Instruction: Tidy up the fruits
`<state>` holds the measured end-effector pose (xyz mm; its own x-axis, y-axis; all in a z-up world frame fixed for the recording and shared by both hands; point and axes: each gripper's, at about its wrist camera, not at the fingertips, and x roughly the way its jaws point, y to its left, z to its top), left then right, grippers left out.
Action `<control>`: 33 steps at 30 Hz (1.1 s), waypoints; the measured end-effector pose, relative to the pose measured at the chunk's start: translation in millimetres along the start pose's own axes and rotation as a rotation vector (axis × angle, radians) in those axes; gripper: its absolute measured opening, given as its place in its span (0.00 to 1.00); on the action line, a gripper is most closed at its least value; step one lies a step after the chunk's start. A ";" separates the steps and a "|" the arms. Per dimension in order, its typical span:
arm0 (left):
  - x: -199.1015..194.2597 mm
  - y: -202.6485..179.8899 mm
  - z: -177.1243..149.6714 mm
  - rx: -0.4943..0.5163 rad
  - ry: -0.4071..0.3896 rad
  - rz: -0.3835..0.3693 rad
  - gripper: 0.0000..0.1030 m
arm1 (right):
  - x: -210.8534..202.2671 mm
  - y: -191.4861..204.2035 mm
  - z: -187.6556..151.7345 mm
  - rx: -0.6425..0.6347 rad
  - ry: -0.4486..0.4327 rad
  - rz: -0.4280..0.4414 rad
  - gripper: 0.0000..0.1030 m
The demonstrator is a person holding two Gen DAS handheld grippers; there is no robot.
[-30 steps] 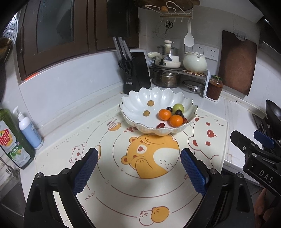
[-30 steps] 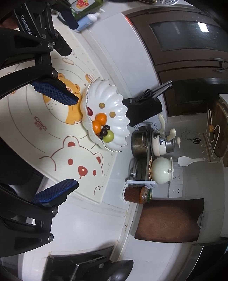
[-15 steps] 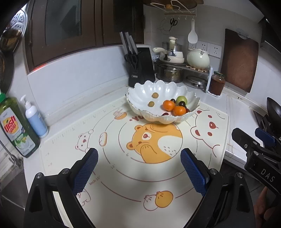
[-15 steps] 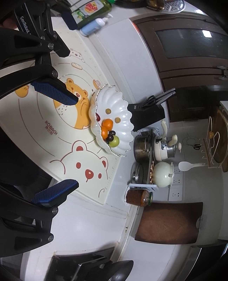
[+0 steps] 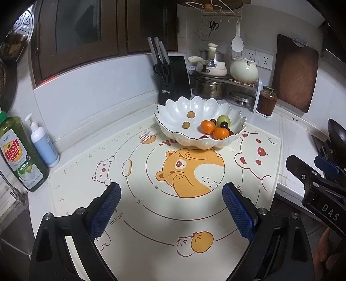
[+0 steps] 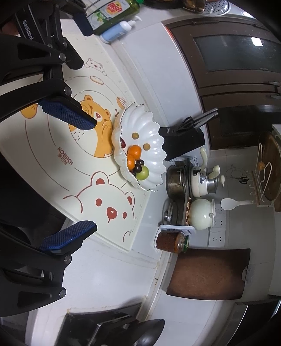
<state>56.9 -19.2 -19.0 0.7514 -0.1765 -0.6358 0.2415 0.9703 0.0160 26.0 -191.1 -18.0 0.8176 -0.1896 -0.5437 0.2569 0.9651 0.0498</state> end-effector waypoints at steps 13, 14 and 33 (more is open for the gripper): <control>0.1 0.3 1.9 0.000 -0.002 0.006 0.93 | 0.6 -0.9 0.8 0.000 0.003 0.000 0.84; 0.1 0.3 1.7 -0.001 -0.001 0.004 0.93 | 0.7 -0.6 1.6 0.000 0.004 0.000 0.84; 1.9 4.8 3.6 -0.017 0.006 0.012 0.93 | 3.7 -1.8 2.0 0.002 0.011 0.003 0.84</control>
<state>61.7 -15.4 -17.4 0.7507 -0.1639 -0.6399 0.2220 0.9750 0.0107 29.7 -193.9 -18.4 0.8127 -0.1846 -0.5527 0.2555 0.9653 0.0533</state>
